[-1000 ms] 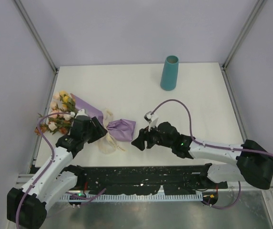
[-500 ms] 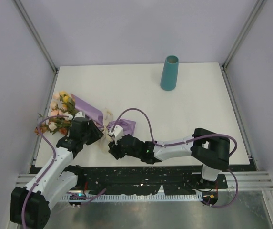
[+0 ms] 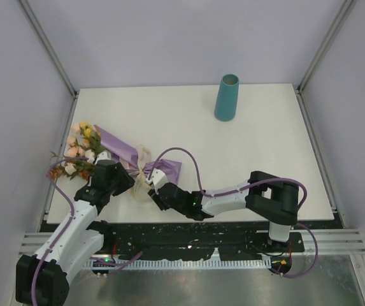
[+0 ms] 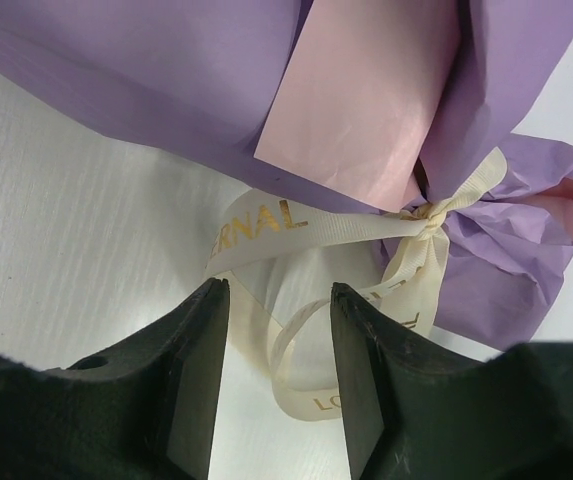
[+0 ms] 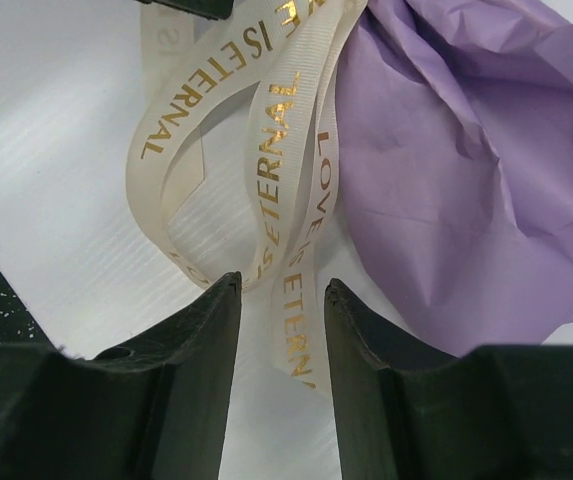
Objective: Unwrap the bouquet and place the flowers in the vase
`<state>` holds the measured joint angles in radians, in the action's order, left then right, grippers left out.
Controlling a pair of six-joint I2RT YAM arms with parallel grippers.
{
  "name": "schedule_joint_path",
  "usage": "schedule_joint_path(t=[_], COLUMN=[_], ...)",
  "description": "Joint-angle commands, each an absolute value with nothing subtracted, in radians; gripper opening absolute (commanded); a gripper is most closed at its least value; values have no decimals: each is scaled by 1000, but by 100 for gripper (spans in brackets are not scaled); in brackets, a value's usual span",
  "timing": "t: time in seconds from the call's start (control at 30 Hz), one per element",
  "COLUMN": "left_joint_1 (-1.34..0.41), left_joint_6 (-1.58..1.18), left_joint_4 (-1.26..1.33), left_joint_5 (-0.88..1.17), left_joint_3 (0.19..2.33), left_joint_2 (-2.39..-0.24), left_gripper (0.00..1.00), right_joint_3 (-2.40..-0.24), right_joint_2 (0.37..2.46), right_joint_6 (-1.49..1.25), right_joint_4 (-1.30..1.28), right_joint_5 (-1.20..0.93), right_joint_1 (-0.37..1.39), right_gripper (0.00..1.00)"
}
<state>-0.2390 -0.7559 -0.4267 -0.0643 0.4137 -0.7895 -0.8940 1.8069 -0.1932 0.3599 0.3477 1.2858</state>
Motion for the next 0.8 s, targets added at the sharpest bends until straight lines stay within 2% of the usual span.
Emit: schedule_joint_path(t=[0.0, 0.33, 0.57, 0.7, 0.77], left_joint_1=[-227, -227, -225, -225, -227], left_joint_6=[-736, -758, -799, -810, -808], left_joint_4=[-414, -411, -400, -396, -396], left_joint_5=[-83, -63, -81, -71, -86], left_joint_3=[436, 443, 452, 488, 509], left_joint_2=[-772, -744, -730, -744, -758], left_gripper=[49, 53, 59, 63, 64], right_joint_3=[-899, -887, -900, -910, -910], right_joint_2=[1836, 1879, 1925, 1936, 1930], right_joint_6=[-176, -178, -181, -193, -192], right_joint_4=[393, 471, 505, 503, 499], right_joint_5=[428, 495, 508, 529, 537], right_joint_1=[1312, 1313, 1313, 1313, 1313], right_gripper=[44, 43, 40, 30, 21])
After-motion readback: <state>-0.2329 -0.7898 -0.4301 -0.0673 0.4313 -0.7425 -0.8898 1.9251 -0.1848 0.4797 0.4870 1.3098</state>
